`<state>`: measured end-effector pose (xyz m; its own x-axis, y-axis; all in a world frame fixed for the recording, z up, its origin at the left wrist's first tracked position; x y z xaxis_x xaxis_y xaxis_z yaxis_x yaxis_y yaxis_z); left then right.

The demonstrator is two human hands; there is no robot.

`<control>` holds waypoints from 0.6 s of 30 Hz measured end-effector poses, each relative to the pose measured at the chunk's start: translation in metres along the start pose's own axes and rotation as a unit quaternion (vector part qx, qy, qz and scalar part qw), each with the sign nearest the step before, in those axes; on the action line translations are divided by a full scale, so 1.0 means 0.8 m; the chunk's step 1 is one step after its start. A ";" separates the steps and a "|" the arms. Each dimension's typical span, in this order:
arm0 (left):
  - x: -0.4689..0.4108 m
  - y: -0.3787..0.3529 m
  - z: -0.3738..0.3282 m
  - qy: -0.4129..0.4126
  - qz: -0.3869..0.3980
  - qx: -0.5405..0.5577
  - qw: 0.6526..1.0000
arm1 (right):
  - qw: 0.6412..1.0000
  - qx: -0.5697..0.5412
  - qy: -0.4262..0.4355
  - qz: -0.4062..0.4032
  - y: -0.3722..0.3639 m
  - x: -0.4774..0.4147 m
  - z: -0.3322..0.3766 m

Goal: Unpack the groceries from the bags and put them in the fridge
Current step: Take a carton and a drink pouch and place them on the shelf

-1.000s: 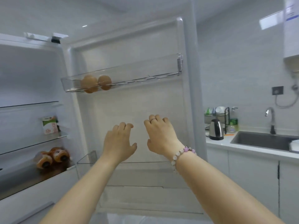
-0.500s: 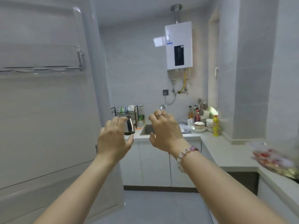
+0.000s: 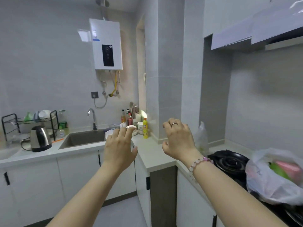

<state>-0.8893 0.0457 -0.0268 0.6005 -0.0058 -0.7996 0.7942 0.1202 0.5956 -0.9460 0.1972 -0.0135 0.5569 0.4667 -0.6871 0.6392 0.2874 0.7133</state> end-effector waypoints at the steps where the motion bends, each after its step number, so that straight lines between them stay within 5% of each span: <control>1: -0.014 -0.016 -0.017 -0.010 -0.002 0.008 1.000 | 1.000 0.006 -0.019 0.009 -0.011 0.004 -0.026; 12: -0.141 -0.223 -0.279 -0.144 0.032 0.163 0.976 | 0.967 0.090 -0.225 0.082 -0.107 0.056 -0.337; 18: -0.174 -0.303 -0.415 -0.128 0.107 0.270 0.948 | 0.935 0.148 -0.287 0.147 -0.134 0.122 -0.462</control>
<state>-1.1966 0.3472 -0.0854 0.7016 -0.2883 -0.6516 0.5412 -0.3791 0.7506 -1.1558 0.5210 -0.1060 0.8706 -0.0601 -0.4884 0.4847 -0.0667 0.8722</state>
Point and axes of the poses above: each hand's wrist, its own x-axis away from the middle knuckle, its own y-axis out of the back of the hand, z = x × y, the point moved 6 cm from there along -x, towards the middle knuckle, and after that the axes turned 4 degrees about -z, right-handed, at the moved point
